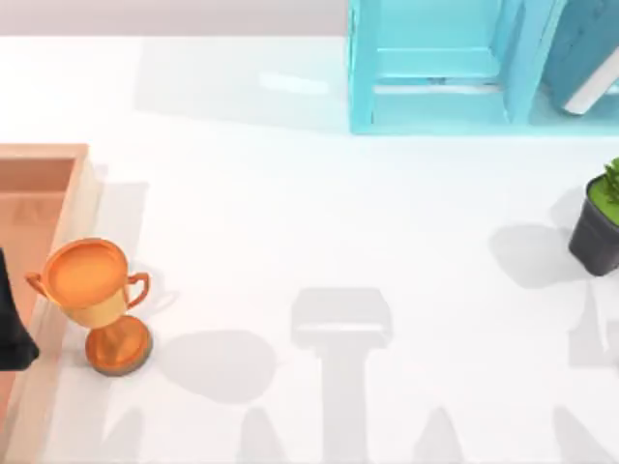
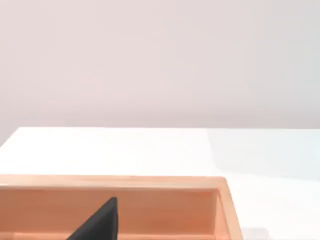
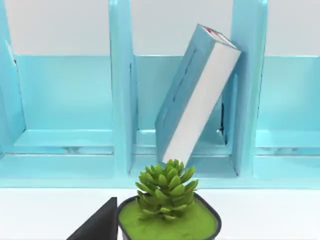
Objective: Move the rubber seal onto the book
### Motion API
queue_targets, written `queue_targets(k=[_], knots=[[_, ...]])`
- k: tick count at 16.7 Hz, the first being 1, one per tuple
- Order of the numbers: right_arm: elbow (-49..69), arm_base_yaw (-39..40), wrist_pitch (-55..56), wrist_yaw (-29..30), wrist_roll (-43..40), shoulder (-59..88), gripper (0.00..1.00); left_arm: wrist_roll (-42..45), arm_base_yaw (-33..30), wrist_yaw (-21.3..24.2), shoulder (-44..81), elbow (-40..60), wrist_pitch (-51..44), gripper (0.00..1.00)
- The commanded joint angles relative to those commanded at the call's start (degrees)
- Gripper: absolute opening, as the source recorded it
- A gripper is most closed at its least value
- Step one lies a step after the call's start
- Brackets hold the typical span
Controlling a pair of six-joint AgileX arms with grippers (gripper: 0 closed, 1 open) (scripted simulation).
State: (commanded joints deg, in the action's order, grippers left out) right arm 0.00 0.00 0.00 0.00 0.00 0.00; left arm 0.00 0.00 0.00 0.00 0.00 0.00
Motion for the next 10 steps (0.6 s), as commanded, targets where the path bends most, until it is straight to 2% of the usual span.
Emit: queue_targets(k=[5, 10], knots=[[1.97, -0.36, 2.33, -0.39, 0.81, 3.52, 1.0, 0.0, 0.0, 0.0, 0.0, 0.0, 0.0, 1.0], [10.4, -1.56, 12.34, -2.46, 4.37, 21.51, 1.0, 0.0, 0.0, 0.0, 0.0, 0.0, 0.0, 1.0]])
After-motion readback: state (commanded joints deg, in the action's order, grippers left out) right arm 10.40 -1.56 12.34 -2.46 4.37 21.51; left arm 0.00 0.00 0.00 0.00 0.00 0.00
